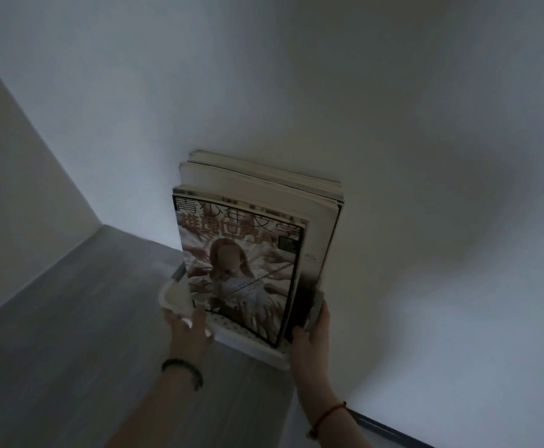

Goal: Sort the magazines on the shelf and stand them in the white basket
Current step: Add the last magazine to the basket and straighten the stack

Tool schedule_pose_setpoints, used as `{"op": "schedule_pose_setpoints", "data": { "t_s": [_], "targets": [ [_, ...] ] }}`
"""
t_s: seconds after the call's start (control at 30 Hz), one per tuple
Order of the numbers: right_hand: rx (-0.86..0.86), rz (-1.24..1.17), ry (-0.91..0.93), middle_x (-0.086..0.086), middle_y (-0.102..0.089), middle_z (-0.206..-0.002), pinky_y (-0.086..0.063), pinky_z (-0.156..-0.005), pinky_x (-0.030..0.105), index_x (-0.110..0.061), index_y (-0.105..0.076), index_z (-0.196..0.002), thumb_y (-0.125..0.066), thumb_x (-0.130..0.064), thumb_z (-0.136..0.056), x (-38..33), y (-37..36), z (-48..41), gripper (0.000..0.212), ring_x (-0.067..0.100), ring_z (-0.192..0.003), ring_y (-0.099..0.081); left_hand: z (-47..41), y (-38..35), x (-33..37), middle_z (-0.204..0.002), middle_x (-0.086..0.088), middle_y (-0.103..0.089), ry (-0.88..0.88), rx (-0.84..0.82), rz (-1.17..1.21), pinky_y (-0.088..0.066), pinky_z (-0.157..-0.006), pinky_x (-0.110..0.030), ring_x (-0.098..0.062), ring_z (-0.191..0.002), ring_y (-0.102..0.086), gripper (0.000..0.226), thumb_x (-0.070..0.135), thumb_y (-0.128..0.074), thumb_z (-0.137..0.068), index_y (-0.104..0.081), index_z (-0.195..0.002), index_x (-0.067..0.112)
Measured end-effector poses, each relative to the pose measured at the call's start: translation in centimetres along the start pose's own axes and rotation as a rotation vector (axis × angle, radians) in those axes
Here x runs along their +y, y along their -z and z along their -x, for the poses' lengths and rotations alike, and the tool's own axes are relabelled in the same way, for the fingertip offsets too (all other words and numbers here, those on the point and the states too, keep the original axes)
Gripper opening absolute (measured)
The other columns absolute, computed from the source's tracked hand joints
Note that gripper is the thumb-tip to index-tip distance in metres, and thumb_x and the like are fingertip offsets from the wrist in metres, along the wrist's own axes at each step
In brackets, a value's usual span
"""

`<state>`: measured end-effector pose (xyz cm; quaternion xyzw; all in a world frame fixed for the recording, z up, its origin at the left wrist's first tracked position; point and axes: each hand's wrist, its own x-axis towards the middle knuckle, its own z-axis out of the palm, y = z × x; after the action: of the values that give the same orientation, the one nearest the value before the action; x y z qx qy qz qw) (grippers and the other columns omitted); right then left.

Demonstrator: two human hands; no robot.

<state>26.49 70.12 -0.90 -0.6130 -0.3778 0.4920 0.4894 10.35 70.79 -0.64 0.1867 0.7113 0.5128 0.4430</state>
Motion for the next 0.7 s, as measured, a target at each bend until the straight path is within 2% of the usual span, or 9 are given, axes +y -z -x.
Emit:
{"op": "schedule_pose_setpoints", "data": {
  "t_s": [0.07, 0.13, 0.27, 0.33, 0.4, 0.5, 0.53, 0.6, 0.7],
  "targets": [
    [0.019, 0.025, 0.000, 0.009, -0.027, -0.151, -0.028, -0.114, 0.046, -0.017, -0.016, -0.144, -0.036, 0.010, -0.085, 0.0, 0.0, -0.1, 0.069, 0.025, -0.137, -0.028, -0.5, -1.2, 0.4, -0.084, -0.006, -0.047, 0.068, 0.023, 0.031, -0.043, -0.072, -0.038, -0.018, -0.066, -0.044, 0.058, 0.015, -0.049, -0.091, -0.019, -0.140, 0.006],
    [0.010, 0.049, -0.003, 0.009, -0.027, -0.151, -0.028, -0.114, 0.045, -0.017, -0.014, -0.144, -0.036, 0.010, -0.085, -0.1, 0.2, -0.3, 0.069, 0.025, -0.136, -0.028, -0.6, -1.7, 0.6, -0.076, 0.000, -0.038, 0.084, 0.044, 0.028, -0.044, -0.074, -0.038, -0.022, -0.068, -0.041, 0.037, 0.014, -0.048, -0.091, -0.030, -0.124, 0.012],
    [-0.089, 0.049, 0.014, 0.010, -0.029, -0.149, -0.030, -0.113, 0.047, -0.017, -0.011, -0.144, -0.037, 0.006, -0.089, -0.1, 0.5, -0.5, 0.065, 0.026, -0.134, -0.031, -0.4, -1.8, 1.0, -0.086, -0.002, -0.041, 0.118, 0.059, 0.036, -0.041, -0.077, -0.037, -0.024, -0.078, -0.043, 0.038, 0.014, -0.046, -0.092, -0.032, -0.125, 0.002],
    [-0.184, -0.006, 0.021, 0.010, -0.034, -0.145, -0.032, -0.112, 0.045, -0.018, -0.018, -0.141, -0.040, -0.003, -0.093, -0.3, 1.5, -0.7, 0.055, 0.025, -0.129, -0.037, 0.0, -1.6, 1.4, -0.110, -0.011, -0.045, 0.120, 0.028, -0.017, -0.046, -0.083, -0.041, -0.032, -0.094, -0.049, 0.044, 0.015, -0.047, -0.092, -0.030, -0.130, 0.000],
    [-0.295, -0.033, -0.017, 0.007, -0.040, -0.140, -0.036, -0.107, 0.037, -0.025, -0.031, -0.132, -0.039, -0.019, -0.095, -0.8, 3.4, -1.1, 0.038, 0.018, -0.119, -0.046, 0.7, -1.1, 1.6, -0.142, -0.019, -0.033, 0.027, 0.029, -0.099, -0.039, -0.105, -0.046, -0.038, -0.123, -0.042, 0.067, 0.015, -0.051, -0.090, -0.012, -0.142, 0.000],
    [-0.218, 0.018, -0.004, 0.008, -0.038, -0.144, -0.034, -0.107, 0.038, -0.018, -0.035, -0.135, -0.041, -0.029, -0.094, -1.8, 6.6, -2.7, 0.043, 0.021, -0.126, -0.042, 2.3, -0.4, 2.7, -0.157, -0.012, 0.002, -0.281, 0.163, -0.267, -0.012, -0.117, -0.028, -0.025, -0.144, -0.009, 0.085, 0.015, -0.054, -0.089, 0.011, -0.144, 0.006],
    [-0.172, 0.067, 0.058, 0.009, -0.039, -0.144, -0.036, -0.106, 0.037, -0.015, -0.035, -0.135, -0.047, -0.026, -0.092, -2.5, 7.3, -3.2, 0.046, 0.023, -0.127, -0.042, 2.5, -0.4, 3.3, -0.157, -0.006, 0.004, -0.394, 0.195, -0.290, -0.011, -0.114, -0.018, -0.018, -0.143, -0.006, 0.084, 0.015, -0.054, -0.089, 0.009, -0.144, 0.008],
    [-0.152, 0.164, 0.202, 0.007, -0.043, -0.139, -0.039, -0.100, 0.034, -0.015, -0.038, -0.133, -0.058, -0.022, -0.086, -4.1, 7.7, -4.1, 0.051, 0.021, -0.123, -0.045, 2.6, -1.3, 5.0, -0.152, 0.002, -0.012, -0.452, 0.139, -0.176, -0.026, -0.102, -0.007, -0.010, -0.136, -0.021, 0.078, 0.014, -0.052, -0.090, 0.002, -0.146, 0.012],
    [-0.162, 0.308, 0.359, -0.001, -0.049, -0.126, -0.040, -0.092, 0.030, -0.016, -0.039, -0.131, -0.071, -0.027, -0.076, -6.1, 6.6, -4.9, 0.065, 0.014, -0.112, -0.047, 2.4, -3.5, 7.4, -0.155, -0.009, -0.018, -0.309, 0.037, 0.013, -0.031, -0.109, -0.033, -0.025, -0.138, -0.028, 0.072, 0.026, -0.046, -0.093, 0.000, -0.146, 0.015]
  ]
}}
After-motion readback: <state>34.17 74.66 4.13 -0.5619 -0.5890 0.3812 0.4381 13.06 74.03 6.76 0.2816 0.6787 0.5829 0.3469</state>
